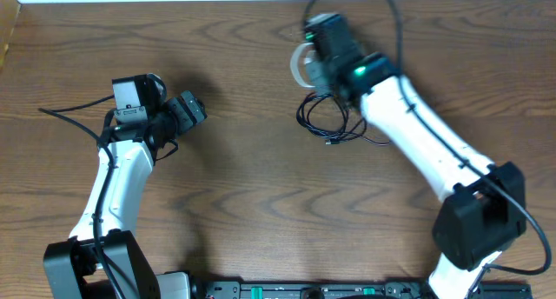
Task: Untangle cables
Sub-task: 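Lift the white cable with the right gripper and carry it to the right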
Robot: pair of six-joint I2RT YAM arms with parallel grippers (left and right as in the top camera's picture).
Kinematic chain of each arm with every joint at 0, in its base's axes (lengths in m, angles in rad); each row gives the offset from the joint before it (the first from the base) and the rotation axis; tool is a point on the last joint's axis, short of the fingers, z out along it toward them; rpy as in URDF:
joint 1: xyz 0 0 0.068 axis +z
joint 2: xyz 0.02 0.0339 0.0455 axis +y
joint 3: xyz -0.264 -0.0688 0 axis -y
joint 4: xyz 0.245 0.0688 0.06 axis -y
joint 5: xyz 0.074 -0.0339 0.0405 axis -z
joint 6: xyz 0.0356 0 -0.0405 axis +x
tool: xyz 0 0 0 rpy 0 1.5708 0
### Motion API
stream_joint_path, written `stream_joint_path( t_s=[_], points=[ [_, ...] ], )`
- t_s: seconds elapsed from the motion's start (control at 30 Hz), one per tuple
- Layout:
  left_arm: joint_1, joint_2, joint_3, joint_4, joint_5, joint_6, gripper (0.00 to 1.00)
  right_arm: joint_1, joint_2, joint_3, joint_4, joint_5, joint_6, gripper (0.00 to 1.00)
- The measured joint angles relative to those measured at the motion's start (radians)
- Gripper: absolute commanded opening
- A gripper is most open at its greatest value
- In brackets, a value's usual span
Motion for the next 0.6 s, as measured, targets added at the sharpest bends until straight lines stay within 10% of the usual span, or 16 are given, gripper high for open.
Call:
stream_joint_path(
  t_s=[0.6],
  points=[
    [0.0, 0.0, 0.0, 0.0, 0.0, 0.0, 0.98, -0.597, 0.0, -0.052, -0.163, 0.019, 0.119, 0.01]
  ],
)
